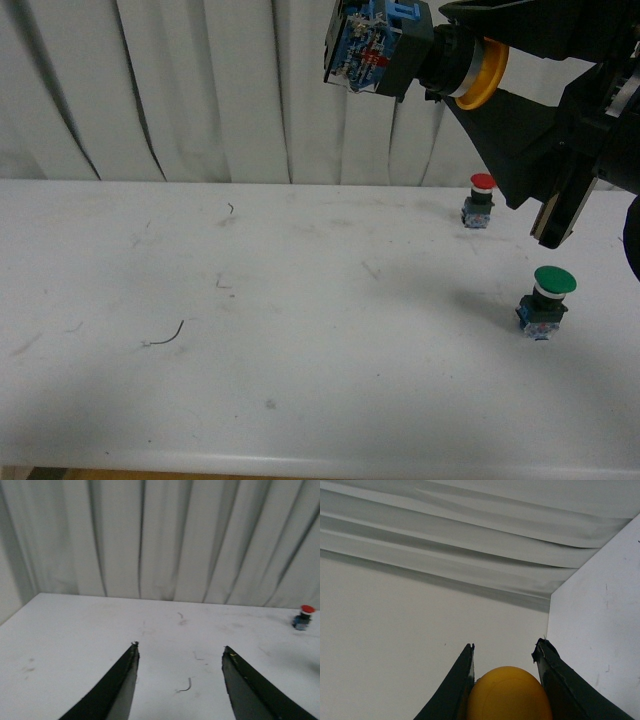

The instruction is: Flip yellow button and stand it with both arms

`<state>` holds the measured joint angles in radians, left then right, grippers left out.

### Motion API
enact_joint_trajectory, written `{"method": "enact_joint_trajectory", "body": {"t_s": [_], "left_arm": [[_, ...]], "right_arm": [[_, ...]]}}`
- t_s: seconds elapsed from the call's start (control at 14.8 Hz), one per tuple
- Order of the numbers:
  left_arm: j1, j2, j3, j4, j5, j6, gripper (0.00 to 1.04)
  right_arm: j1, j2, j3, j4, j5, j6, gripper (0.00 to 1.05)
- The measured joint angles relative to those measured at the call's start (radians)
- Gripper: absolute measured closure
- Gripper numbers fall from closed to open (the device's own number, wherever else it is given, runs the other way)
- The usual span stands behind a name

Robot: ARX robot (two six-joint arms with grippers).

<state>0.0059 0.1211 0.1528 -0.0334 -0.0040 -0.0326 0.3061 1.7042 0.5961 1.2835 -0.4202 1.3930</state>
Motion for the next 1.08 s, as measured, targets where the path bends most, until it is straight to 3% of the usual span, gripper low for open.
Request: {"method": "enact_joint_trajectory", "body": {"t_s": [0.07,0.2,1.08], "left_arm": [[-0.008,-0.019,-0.026,0.008,0.004,0.014,0.82],[-0.007,-0.039,-0.055,0.015,0.003,0.018,1.03],[-0.007,-0.113,-0.143,0.029,0.004,0.018,1.03]], "right_arm": [[0.000,0.000,0.000,0.000,0.004,0.000,0.70],[0.000,0.000,0.000,-0.001,0.006,0.000,0.70],[0.010,0.000,-0.001,0.000,0.005,-0.006,0.71]]}}
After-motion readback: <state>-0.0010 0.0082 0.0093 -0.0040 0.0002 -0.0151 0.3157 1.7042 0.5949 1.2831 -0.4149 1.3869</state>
